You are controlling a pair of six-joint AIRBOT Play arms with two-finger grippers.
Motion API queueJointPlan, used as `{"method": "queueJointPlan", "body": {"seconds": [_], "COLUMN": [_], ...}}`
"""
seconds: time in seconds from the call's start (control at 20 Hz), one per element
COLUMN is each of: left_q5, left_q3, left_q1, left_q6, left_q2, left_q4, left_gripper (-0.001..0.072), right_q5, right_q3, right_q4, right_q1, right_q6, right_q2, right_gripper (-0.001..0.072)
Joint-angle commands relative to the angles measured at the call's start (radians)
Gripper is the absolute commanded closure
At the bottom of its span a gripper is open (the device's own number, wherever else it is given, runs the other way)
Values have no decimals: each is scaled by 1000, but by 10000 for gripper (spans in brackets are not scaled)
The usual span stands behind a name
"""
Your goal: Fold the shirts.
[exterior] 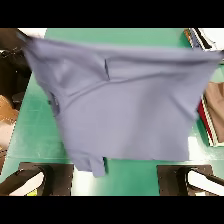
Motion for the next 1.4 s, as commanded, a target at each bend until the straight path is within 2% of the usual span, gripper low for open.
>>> {"method": "queueJointPlan", "body": {"seconds": [0.0,0.15,0.25,0.35,0.45,0.55,0.7,1.0,1.05,1.1,1.15,1.2,1.35], "left_q5": [34,204,317,377,346,262,166,230,229,223,204,176,97], "left_q3": [-129,-135,-135,-135,-123,-121,-156,-308,-311,-310,-309,-310,-345], "left_q1": [0,0,0,0,2,2,1,1,1,2,2,2,1], "left_q6": [31,55,55,55,56,57,68,76,68,50,45,47,45], "left_q2": [-228,-422,-491,-509,-505,-497,-497,-497,-497,-494,-488,-471,-359], "left_q4": [-5,-9,-30,-55,-50,-12,16,15,14,13,14,16,33], "left_gripper": [676,676,676,676,676,677,676,674,612,313,168,224,224], "right_q5": [-73,-192,-219,-223,-219,-171,-113,-233,-236,-238,-238,-232,-207], "right_q3": [-138,-134,-75,-9,29,38,-26,-364,-398,-424,-437,-445,-488], "right_q4": [2,13,37,37,33,19,-52,-66,-68,-68,-67,-67,-71], "right_q1": [39,42,42,42,42,41,54,74,83,82,82,82,61], "right_q6": [3,3,3,3,1,-1,-1,0,0,0,0,0,-1], "right_q2": [-185,-339,-417,-459,-462,-459,-444,-335,-324,-314,-304,-288,-187], "right_gripper": [697,697,697,697,697,697,697,696,692,535,285,250,252]}}
